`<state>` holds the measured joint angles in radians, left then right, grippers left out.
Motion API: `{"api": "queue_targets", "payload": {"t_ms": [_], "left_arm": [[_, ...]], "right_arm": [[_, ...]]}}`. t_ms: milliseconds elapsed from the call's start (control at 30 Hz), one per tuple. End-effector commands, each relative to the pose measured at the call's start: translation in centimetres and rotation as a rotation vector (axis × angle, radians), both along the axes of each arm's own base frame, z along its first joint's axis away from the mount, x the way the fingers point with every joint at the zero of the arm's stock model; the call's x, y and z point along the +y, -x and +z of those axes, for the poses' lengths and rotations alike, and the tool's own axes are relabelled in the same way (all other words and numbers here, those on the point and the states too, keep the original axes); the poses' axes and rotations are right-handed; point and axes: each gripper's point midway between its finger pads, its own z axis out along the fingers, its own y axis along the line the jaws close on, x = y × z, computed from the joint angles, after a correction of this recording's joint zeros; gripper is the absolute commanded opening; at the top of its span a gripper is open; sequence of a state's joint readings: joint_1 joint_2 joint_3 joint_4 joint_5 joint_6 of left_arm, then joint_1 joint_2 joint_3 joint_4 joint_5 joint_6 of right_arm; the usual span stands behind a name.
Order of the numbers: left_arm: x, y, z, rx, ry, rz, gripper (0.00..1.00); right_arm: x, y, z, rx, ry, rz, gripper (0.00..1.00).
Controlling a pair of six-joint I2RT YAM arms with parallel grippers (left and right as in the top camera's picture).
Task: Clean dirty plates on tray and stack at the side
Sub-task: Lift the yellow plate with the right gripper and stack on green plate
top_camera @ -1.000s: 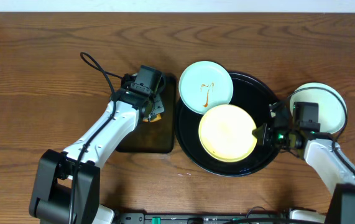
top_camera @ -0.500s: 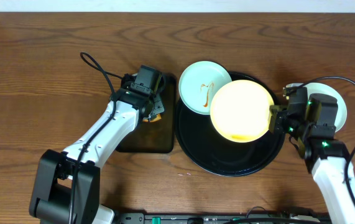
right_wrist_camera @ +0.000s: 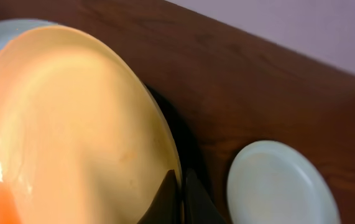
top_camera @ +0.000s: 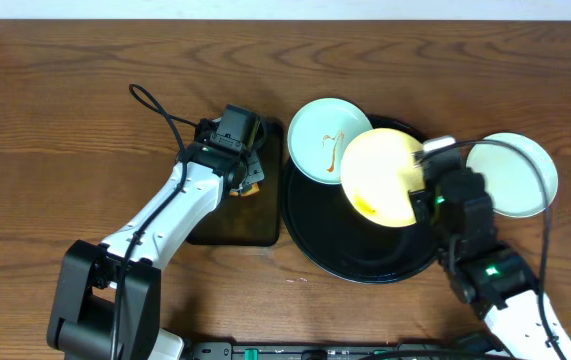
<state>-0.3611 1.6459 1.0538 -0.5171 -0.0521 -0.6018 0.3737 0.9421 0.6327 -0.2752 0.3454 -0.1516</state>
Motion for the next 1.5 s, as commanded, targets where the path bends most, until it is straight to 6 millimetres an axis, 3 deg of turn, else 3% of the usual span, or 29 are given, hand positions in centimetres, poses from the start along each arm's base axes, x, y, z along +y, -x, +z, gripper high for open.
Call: {"api": "queue_targets", "payload": {"t_ms": [0,333,700,833,1033,1200,1333,1467], "left_arm": [[0.4,0.3,-0.6,0.014,-0.021,0.001,0.08],[0.4,0.3,-0.6,0.014,-0.021,0.001,0.08],[0.4,0.3,-0.6,0.014,-0.021,0.001,0.08],[0.4,0.3,-0.6,0.015,-0.021,0.001,0.08],[0.4,0.3,-0.6,0.015,-0.021,0.001,0.08],[0.4,0.3,-0.6,0.015,-0.02,0.001,0.08],[0.4,0.3,-0.6,0.015,-0.021,0.001,0.08],[0.4,0.3,-0.6,0.015,-0.02,0.001,0.08]], "right_arm": [[-0.3,0.4,2.0,-0.073,0.158,-0.057,0.01],[0.6,1.0,3.8,-0.142,0.324,-0.051,0.01],[3.1,2.1,5.9,-0.21,0.564,0.044,0.01],[1.6,2.3,6.7,-0.209,0.647,-0.028,0.01],[1.3,2.1,6.7,-0.222,0.584,-0.063,0.01],[-0.8,1.6,6.1,-0.233,0.375,-0.219,0.01],[-2.1,0.3,3.1,-0.139,0.222,-0.233,0.01],[-4.8,-0.9,0.3,-0.053,0.065,-0.322,0.01]]}}
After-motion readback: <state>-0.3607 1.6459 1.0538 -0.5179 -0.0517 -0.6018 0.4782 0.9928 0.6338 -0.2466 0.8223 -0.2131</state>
